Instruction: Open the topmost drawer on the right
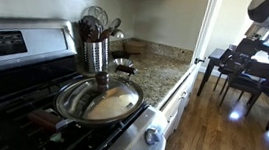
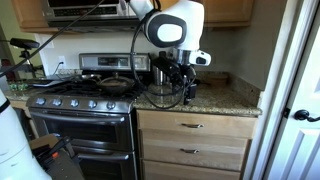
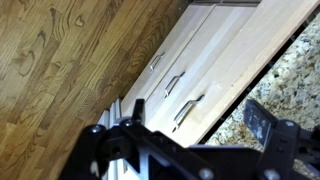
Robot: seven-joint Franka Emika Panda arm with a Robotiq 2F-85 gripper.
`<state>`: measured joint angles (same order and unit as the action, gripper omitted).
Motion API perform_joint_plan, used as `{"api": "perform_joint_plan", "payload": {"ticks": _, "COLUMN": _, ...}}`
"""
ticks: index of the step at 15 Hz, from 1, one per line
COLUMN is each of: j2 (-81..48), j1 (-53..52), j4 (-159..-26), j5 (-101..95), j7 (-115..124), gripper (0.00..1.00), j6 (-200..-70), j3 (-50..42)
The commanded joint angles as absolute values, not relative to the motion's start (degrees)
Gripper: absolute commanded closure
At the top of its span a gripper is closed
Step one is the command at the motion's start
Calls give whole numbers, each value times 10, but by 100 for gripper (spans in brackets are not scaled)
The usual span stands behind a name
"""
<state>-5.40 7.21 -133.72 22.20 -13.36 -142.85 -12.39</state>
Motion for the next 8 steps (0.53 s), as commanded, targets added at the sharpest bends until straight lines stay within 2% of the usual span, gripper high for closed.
{"api": "perform_joint_plan", "payload": {"ticks": 1, "j2": -109, "j1": 90, "j4": -1290, "j5": 271, "j7": -117, "gripper": 0, "j6": -1409, "j3": -96}}
{"api": "perform_joint_plan", "payload": {"ticks": 8, "j2": -238, "j1": 109, "j4": -1192, "j5": 325, "j7": -22, "gripper": 0, "j6": -1437, "j3": -63}}
